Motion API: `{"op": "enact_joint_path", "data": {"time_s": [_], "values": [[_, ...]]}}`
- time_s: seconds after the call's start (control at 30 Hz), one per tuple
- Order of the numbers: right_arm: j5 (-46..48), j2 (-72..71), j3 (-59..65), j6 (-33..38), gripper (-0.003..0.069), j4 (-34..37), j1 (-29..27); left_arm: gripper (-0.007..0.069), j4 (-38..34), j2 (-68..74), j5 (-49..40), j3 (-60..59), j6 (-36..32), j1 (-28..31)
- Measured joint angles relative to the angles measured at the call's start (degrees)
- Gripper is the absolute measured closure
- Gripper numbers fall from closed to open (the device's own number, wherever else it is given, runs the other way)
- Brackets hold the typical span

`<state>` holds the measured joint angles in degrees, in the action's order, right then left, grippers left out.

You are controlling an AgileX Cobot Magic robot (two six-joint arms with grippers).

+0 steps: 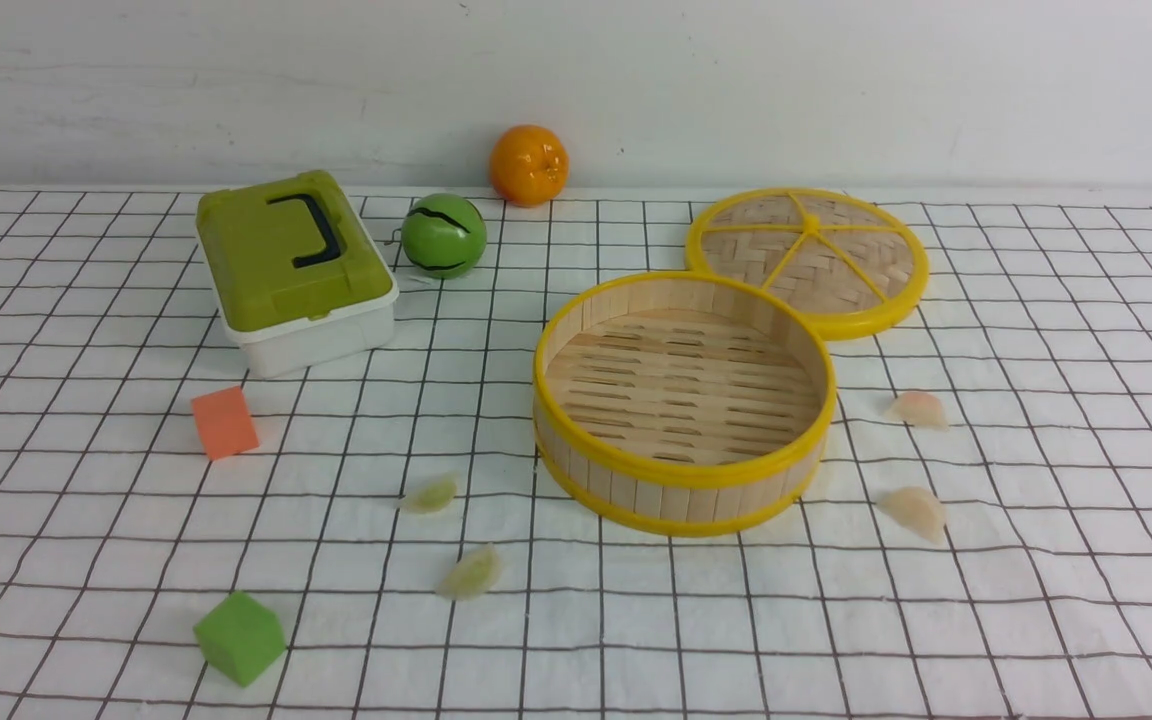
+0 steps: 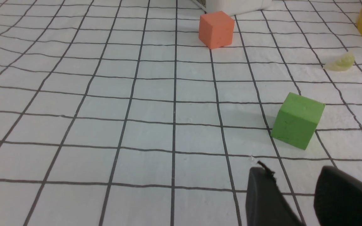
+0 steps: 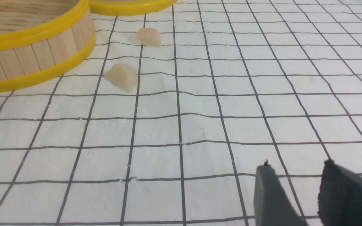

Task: Put the dumplings into the steamer on the table with the white tablecloth.
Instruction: 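Reach for and grasp a dumpling on the table with the left gripper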

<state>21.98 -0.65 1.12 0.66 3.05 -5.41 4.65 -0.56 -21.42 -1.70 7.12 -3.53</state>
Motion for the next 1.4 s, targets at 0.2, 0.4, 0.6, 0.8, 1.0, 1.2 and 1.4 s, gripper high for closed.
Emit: {"op": "enact_joint_path", "data": {"time_s": [0.2,0.4,0.6,0.8,1.0,1.2,1.4], "values": [[0.0,0.0,0.0,0.0,0.0419,0.0,0.0,0.0386,0.0,0.0,0.0,0.0,0.0,0.0],[0.0,0.0,0.0,0.0,0.0419,0.0,0.0,0.0386,0.0,0.0,0.0,0.0,0.0,0.0],[0.0,0.0,0.0,0.0,0.0419,0.0,0.0,0.0386,0.0,0.0,0.0,0.0,0.0,0.0],[0.0,0.0,0.0,0.0,0.0419,0.0,0.0,0.0386,0.1,0.0,0.0,0.0,0.0,0.0],[0.0,0.0,0.0,0.0,0.0419,0.0,0.0,0.0386,0.2,0.0,0.4,0.0,0.0,0.0],[-0.6,0.0,0.0,0.0,0.0419,0.0,0.0,0.0386,0.2,0.0,9.1,0.0,0.0,0.0],[-13.8,0.0,0.5,-0.7,0.0419,0.3,0.0,0.0386,1.2,0.0,26.5,0.0,-0.7,0.0]]}}
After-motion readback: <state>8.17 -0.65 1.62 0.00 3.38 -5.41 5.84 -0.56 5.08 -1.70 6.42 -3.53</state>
